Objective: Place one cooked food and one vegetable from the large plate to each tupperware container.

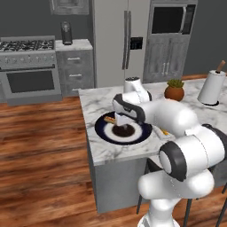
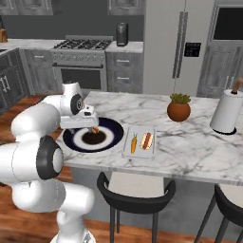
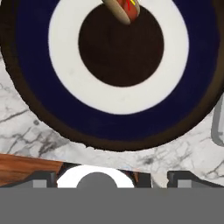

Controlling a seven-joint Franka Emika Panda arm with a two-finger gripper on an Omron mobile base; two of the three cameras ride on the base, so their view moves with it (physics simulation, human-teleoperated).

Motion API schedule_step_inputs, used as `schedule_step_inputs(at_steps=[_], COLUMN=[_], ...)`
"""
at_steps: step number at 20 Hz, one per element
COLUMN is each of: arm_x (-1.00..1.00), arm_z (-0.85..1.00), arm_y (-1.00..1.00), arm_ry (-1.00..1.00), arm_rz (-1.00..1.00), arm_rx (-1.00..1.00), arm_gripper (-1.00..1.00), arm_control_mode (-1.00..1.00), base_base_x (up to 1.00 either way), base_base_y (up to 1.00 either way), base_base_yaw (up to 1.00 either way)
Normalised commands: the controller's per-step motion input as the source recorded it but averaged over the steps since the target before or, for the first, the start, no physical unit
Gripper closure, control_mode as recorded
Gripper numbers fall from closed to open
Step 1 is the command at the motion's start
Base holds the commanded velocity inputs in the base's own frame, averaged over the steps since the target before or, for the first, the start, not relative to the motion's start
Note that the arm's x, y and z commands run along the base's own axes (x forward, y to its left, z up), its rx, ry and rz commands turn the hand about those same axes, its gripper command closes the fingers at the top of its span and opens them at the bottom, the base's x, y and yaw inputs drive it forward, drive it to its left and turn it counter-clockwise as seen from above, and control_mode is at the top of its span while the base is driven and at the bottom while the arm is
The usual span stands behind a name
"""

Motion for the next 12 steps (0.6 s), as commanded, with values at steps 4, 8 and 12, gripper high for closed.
schedule_step_inputs(at_steps=[4, 8, 12], arm_x=[0.99, 0.84, 0.69], arm_z=[0.00, -0.32, -0.44], arm_y=[-0.02, 0.06, 0.11], arm_ry=[0.03, 0.00, 0.00], arm_rz=[0.20, 0.20, 0.19], arm_rx=[0.00, 0.00, 0.00], arm_gripper=[-1.00, -1.00, -1.00], arm_control_mode=[-1.00, -1.00, -1.00], base_base_x=[0.00, 0.00, 0.00], base_base_y=[0.00, 0.00, 0.00], base_base_yaw=[0.00, 0.00, 0.00])
